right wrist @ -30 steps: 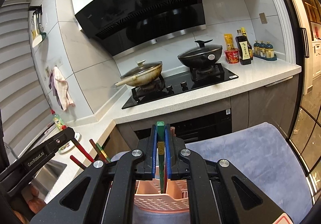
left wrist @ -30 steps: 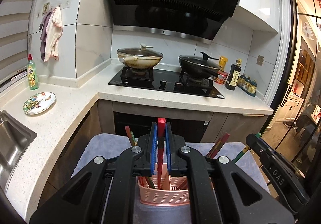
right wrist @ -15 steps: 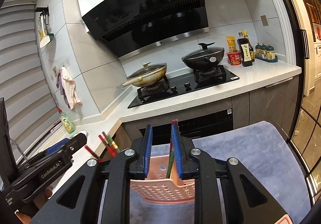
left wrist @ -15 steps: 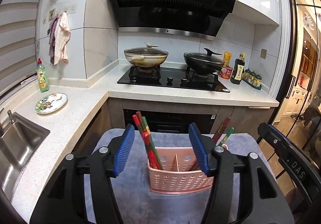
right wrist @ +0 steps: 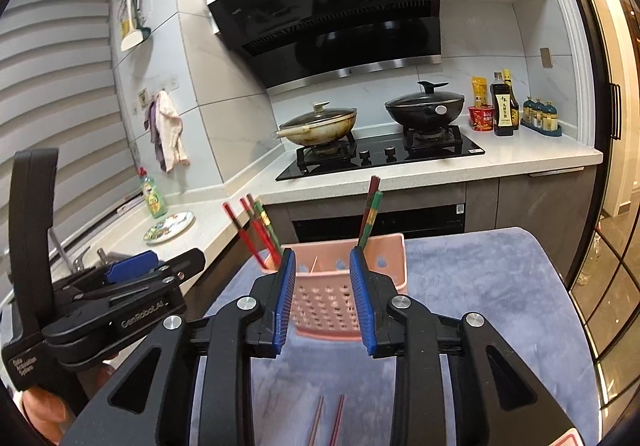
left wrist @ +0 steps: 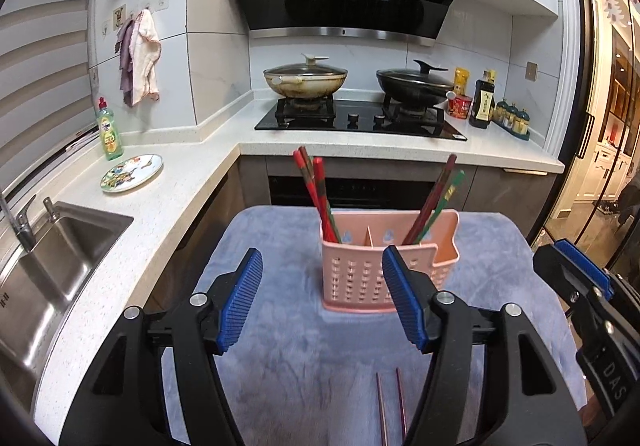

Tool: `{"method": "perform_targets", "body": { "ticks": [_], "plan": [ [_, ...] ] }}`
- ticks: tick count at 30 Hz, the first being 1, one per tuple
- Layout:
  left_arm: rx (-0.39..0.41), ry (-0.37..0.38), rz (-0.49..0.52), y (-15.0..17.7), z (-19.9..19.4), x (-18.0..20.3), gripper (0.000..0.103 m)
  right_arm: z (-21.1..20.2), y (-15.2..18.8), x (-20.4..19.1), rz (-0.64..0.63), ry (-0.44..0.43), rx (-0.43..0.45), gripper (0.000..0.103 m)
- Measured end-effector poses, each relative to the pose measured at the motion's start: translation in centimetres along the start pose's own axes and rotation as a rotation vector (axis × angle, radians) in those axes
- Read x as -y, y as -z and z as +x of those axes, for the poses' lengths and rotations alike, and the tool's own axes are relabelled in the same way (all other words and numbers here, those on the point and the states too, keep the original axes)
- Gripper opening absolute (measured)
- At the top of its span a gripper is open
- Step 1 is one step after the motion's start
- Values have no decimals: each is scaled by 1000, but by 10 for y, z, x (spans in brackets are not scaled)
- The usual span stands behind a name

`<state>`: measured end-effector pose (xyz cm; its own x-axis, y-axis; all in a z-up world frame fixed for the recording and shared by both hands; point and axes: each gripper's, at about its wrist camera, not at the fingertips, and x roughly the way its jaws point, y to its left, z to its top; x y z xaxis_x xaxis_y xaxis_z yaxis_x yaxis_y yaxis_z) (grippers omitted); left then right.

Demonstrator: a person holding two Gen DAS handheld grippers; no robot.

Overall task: Organize utensils
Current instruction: 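Move both open tools back to the last two chopsticks, then close the right tool on a dark red chopstick while the left tool grasps a brown wooden chopstick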

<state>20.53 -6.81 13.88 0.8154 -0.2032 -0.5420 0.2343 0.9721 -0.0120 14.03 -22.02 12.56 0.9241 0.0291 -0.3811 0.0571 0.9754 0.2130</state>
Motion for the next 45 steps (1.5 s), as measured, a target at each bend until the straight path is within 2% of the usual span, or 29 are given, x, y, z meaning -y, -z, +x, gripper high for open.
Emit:
{"method": "perform_targets", "body": {
  "ticks": [7, 21, 39, 45],
  "plan": [
    [-27, -16, 10, 26, -18, -1, 59, -25, 33, -12, -51, 23, -42, 28],
    [-111, -14, 5, 86, -26, -4, 60, -44, 103, -10, -44, 43, -158, 28],
    [-311, -20, -11, 184, -7, -17, 61, -39, 212, -4, -1, 58, -396, 28],
    [-351, -12, -3, 203, -7, -12, 68, -33, 233, -12, -13, 53, -445, 28]
  ]
}}
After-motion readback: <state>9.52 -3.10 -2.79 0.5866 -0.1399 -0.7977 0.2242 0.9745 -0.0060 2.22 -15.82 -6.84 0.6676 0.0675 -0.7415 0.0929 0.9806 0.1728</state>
